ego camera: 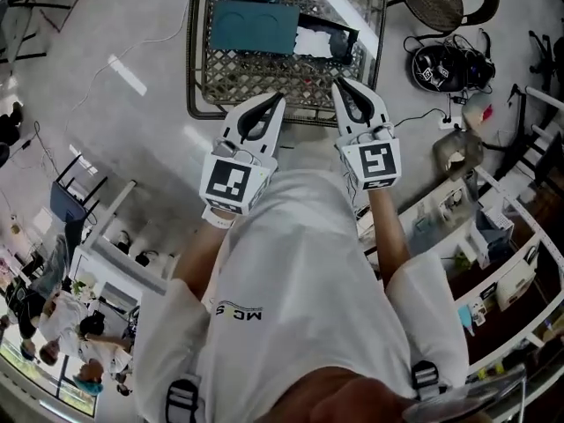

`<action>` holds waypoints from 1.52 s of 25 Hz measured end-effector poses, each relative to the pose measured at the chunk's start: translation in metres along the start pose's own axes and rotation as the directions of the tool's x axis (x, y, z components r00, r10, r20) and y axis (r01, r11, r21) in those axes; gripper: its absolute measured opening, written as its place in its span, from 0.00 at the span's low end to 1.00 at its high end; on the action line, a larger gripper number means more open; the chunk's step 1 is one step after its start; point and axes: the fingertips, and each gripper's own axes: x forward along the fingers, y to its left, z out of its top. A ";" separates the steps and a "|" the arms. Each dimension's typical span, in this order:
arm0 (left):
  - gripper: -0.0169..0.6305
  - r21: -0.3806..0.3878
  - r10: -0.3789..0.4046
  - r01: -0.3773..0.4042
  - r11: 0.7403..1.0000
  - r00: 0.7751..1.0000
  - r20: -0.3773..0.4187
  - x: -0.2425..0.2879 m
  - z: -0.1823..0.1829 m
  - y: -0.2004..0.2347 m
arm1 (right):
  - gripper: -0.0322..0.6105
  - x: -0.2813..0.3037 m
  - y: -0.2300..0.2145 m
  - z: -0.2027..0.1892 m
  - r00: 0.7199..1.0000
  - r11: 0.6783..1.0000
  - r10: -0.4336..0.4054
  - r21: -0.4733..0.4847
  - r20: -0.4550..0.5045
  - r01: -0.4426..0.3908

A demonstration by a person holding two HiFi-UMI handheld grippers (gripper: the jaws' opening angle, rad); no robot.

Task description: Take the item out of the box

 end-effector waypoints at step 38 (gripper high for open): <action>0.05 -0.091 0.092 -0.110 0.990 0.978 -0.189 0.110 -0.138 0.079 | 0.22 0.193 -0.052 -0.229 0.806 0.991 0.126 0.114 -0.579 -0.073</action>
